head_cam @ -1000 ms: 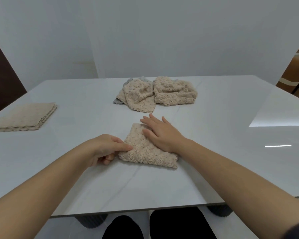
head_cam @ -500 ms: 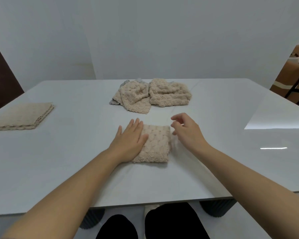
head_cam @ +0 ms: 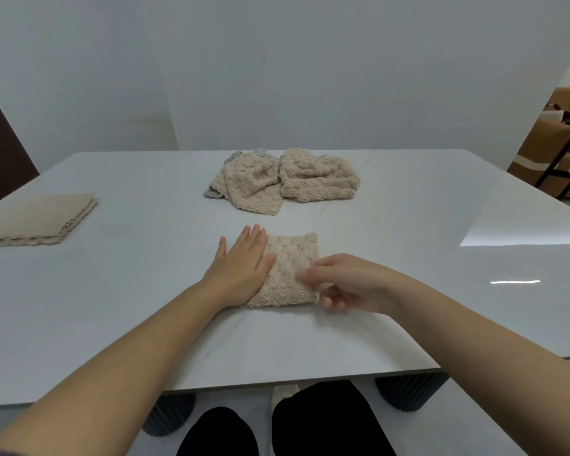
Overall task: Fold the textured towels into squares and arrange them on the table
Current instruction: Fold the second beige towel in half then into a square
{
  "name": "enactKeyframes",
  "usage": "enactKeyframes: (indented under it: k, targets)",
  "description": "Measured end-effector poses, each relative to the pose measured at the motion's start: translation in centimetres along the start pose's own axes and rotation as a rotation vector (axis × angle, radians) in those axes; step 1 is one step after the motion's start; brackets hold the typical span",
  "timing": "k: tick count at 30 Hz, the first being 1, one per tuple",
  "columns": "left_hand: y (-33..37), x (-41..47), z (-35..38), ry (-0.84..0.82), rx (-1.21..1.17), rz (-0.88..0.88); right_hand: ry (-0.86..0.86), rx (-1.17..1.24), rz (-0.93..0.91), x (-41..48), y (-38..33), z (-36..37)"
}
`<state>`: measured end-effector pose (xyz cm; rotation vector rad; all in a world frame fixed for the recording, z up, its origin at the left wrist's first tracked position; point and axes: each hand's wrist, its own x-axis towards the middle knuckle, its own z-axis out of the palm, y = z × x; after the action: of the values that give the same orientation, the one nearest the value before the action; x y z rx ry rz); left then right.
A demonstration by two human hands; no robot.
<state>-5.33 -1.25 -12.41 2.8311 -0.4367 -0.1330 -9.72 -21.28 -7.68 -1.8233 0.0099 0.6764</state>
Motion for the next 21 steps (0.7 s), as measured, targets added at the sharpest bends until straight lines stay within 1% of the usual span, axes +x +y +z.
enactKeyframes:
  k: [2,3,6,8,10,12,15,18,21]
  targets:
    - [0.0,0.0,-0.1,-0.015,0.01,0.007,0.018,-0.067,-0.141,0.0,0.1,0.5]
    - [0.0,0.0,-0.2,-0.026,0.011,0.011,-0.006,-0.044,-0.156,0.1,0.2,0.7]
    - [-0.2,0.2,-0.4,-0.059,0.022,0.026,-0.176,0.131,-0.109,0.2,0.3,1.3]
    - [-0.3,0.3,-0.5,-0.071,0.024,0.033,-0.244,0.163,-0.1,0.4,0.4,1.5]
    - [-0.4,0.3,-0.4,-0.073,0.02,0.034,-0.235,0.134,-0.083,0.4,0.4,1.5]
    - [-0.3,0.4,-0.4,-0.073,0.019,0.03,-0.178,0.044,-0.061,0.4,0.2,1.2]
    - [-0.2,0.2,-0.4,-0.068,0.024,0.028,-0.14,-0.083,-0.099,0.6,-0.3,0.9]
    - [-0.1,0.0,-0.4,-0.063,0.042,0.033,-0.171,-0.11,-0.129,0.5,-0.3,1.2]
    - [0.0,0.0,-0.4,-0.052,0.057,0.024,-0.129,-0.144,-0.095,0.0,-0.1,0.7]
